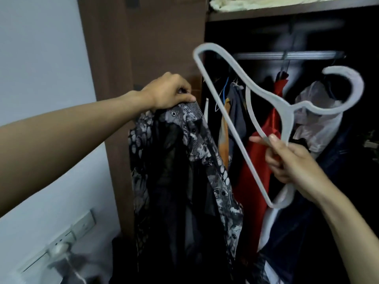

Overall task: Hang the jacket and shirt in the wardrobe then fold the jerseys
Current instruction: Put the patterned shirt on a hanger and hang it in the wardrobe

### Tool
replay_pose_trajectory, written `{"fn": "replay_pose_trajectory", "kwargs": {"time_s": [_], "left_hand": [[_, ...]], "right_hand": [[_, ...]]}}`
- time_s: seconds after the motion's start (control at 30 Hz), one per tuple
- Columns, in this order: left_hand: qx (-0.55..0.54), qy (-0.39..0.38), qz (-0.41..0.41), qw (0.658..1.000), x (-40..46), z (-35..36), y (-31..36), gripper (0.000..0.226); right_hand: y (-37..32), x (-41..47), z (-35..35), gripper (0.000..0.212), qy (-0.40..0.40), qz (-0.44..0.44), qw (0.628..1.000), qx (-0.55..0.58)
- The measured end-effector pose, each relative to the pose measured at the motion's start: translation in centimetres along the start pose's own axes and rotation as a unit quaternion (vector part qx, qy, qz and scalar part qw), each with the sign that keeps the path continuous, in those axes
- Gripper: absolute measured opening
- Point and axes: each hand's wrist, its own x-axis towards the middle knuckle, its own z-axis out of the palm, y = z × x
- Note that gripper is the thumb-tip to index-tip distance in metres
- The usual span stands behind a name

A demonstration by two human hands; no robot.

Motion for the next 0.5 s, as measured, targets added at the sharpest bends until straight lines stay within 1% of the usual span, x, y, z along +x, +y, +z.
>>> {"fn": "replay_pose_trajectory", "kwargs": {"time_s": [0.07, 0.13, 0.2, 0.23, 0.33, 0.4, 0.5], "left_hand": [[-0.078, -0.022, -0.028, 0.996, -0.2, -0.3, -0.3, 0.024], [-0.146, -0.061, -0.030, 0.987, -0.3, -0.9, -0.4, 0.025], [-0.153, -0.080, -0.048, 0.984, -0.3, -1.6, -0.6, 0.022], [-0.162, -0.072, -0.064, 0.982, -0.2, -1.7, -0.5, 0.018], [-0.199, -0.048, -0.090, 0.975, -0.2, -1.8, -0.4, 0.023], [-0.196, -0.046, -0.093, 0.975, -0.3, -1.7, -0.6, 0.024], [-0.186, -0.055, -0.106, 0.975, -1.0, -2.2, -0.5, 0.024]], "right_hand": [[0.2, -1.7, 0.4, 0.043, -0.026, -0.006, 0.999, 0.020], [0.4, -2.5, 0.8, 0.039, -0.050, 0.007, 0.999, 0.016], [0.9, -3.0, 1.3, 0.031, -0.077, 0.012, 0.997, -0.029], [1.2, -3.1, 1.5, 0.028, -0.089, 0.010, 0.994, -0.055], [2.2, -3.4, 1.9, 0.028, -0.107, 0.020, 0.991, -0.073], [2.3, -3.6, 1.7, 0.024, -0.109, 0.025, 0.990, -0.082], [2.3, -3.9, 1.1, 0.021, -0.089, -0.001, 0.987, -0.132]]}}
